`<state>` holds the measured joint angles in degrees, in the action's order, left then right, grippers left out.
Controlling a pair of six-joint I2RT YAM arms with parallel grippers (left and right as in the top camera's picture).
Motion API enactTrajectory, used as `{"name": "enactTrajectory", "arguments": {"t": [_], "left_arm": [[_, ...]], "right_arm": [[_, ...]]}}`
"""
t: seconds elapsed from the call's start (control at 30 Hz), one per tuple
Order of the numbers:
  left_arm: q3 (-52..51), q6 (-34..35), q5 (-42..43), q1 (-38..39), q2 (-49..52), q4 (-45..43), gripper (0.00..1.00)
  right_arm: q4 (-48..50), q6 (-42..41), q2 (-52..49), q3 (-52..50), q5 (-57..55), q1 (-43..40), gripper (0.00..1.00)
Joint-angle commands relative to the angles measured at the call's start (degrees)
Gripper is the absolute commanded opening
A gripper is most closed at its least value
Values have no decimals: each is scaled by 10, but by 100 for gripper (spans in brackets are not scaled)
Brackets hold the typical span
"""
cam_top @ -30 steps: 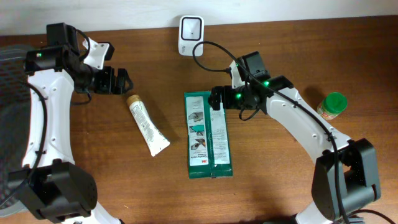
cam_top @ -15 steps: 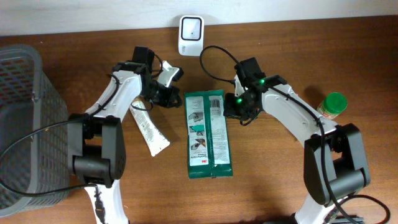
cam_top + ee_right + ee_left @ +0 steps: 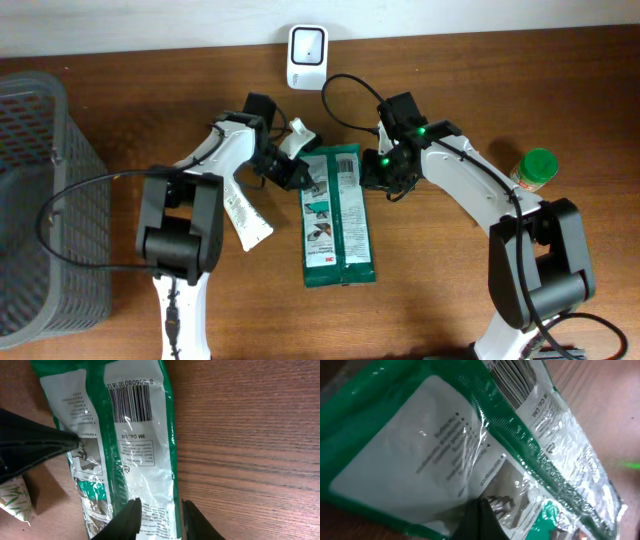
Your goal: Scan the item barcode
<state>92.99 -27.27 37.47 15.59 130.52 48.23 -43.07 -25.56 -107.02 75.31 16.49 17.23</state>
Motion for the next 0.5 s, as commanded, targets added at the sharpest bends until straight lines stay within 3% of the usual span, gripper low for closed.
{"name": "enactTrajectory", "arguments": {"t": [0.0, 0.07, 0.13, 0.27, 0.37, 0.47], "left_arm": [[-4, 40, -122, 0, 10, -20, 0], [-4, 99, -254, -2, 10, -54, 0], [-4, 99, -279, -4, 10, -64, 0], [0, 165, -281, -20, 10, -64, 0], [0, 222, -277, -34, 10, -23, 0], [-1, 232, -259, -34, 10, 12, 0]], "right_arm": [[2, -2, -2, -1, -7, -4, 34], [1, -2, -2, -1, -7, -4, 52], [-3, 3, -2, -1, -6, -4, 64], [4, 9, -11, -1, 59, -3, 66], [38, 9, -78, -2, 150, -3, 64], [69, 9, -97, -2, 159, -3, 64]]}}
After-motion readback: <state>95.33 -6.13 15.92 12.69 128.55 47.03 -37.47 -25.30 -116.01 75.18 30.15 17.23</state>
